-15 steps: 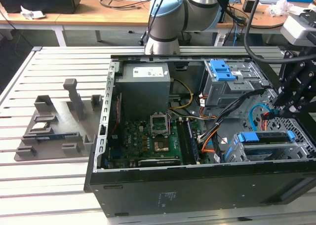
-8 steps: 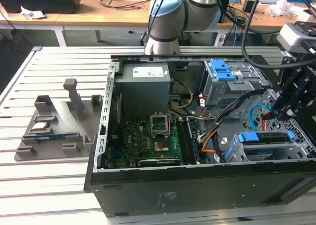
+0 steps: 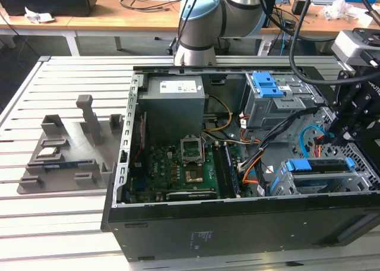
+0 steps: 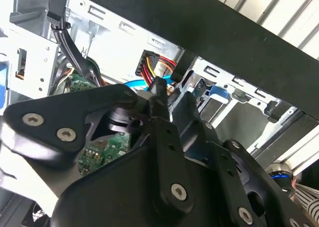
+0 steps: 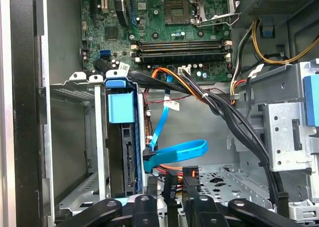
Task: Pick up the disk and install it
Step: 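Insert the first disk wire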
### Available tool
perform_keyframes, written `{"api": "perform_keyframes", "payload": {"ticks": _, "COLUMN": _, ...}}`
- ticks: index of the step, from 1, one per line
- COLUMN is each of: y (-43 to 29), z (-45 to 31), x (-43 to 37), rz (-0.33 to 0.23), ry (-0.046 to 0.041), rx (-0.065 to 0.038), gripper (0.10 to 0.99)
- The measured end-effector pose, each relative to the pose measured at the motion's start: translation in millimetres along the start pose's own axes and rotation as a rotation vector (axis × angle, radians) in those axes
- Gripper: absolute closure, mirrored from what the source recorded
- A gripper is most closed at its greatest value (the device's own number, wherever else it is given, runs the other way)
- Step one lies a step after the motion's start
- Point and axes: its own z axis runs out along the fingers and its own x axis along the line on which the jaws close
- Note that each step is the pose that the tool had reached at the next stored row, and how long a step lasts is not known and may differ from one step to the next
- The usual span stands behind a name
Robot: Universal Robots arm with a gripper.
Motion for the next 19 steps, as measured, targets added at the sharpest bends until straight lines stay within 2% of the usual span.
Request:
{"api": "perform_keyframes", "payload": {"ticks": 3, "y": 0.0, "z": 0.0, "x": 0.0, "rz": 0.0, "ry": 0.0001, "rx": 0.0, "gripper": 0.918}}
{"api": "perform_keyframes", "payload": {"ticks": 7, "y": 0.0, "z": 0.0, "x": 0.0, "rz": 0.0, "ry": 0.0003, "rx": 0.0, "gripper": 0.918}}
{"api": "perform_keyframes", "payload": {"ticks": 9, "y": -0.1, "z": 0.1, "x": 2.5, "rz": 0.0, "ry": 0.0003, "rx": 0.0, "gripper": 0.918}}
{"api": "perform_keyframes", "payload": {"ticks": 13, "y": 0.2, "z": 0.0, "x": 20.7, "rz": 0.0, "ry": 0.0017, "rx": 0.0, "gripper": 0.918}}
{"api": "perform_keyframes", "payload": {"ticks": 17, "y": 3.7, "z": 1.4, "x": 31.6, "rz": 0.0, "ry": 0.0017, "rx": 0.0, "gripper": 0.918}}
{"api": "perform_keyframes", "payload": {"ticks": 19, "y": 4.7, "z": 3.1, "x": 33.0, "rz": 0.0, "ry": 0.0017, "rx": 0.0, "gripper": 0.918}}
